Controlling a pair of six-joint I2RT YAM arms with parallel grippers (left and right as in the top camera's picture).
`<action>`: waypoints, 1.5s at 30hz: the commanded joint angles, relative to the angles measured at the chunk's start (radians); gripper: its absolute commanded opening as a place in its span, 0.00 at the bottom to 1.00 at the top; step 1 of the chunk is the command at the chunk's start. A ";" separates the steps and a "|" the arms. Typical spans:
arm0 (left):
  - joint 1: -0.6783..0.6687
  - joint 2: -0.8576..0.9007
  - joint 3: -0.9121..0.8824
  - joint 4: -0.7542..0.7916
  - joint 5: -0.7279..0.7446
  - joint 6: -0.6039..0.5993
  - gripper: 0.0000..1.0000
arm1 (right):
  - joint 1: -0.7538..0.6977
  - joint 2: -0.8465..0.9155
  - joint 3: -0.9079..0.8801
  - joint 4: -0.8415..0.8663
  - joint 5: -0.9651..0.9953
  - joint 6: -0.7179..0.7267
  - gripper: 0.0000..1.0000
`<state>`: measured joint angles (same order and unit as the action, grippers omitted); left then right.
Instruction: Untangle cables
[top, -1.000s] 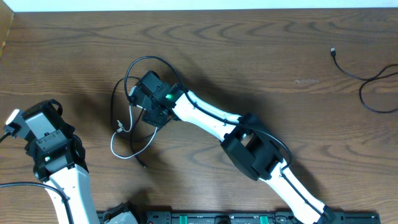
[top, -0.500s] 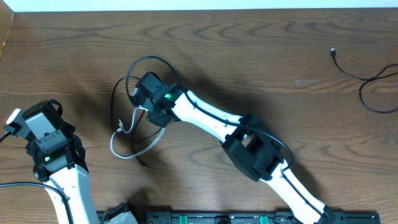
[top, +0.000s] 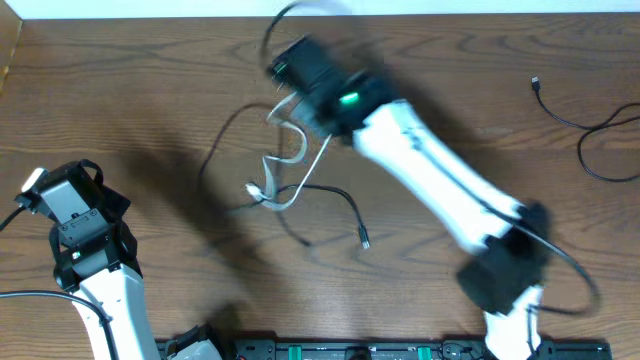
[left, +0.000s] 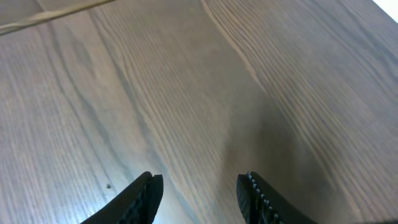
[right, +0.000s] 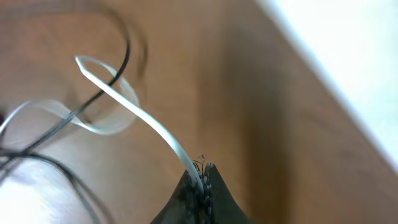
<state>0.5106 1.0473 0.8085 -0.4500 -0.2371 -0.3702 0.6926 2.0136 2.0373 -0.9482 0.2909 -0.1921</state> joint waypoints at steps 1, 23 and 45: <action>0.002 0.004 0.013 -0.003 0.053 -0.009 0.45 | -0.114 -0.096 0.010 -0.042 0.121 0.012 0.01; -0.013 0.004 0.013 0.010 0.092 -0.006 0.45 | -0.709 -0.227 0.010 -0.182 -0.440 0.113 0.01; -0.013 0.004 0.013 0.010 0.204 0.029 0.44 | -0.194 -0.234 0.010 0.087 -0.300 -0.042 0.01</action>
<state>0.5011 1.0473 0.8085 -0.4423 -0.0460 -0.3618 0.4980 1.8088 2.0460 -0.8810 -0.1982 -0.2459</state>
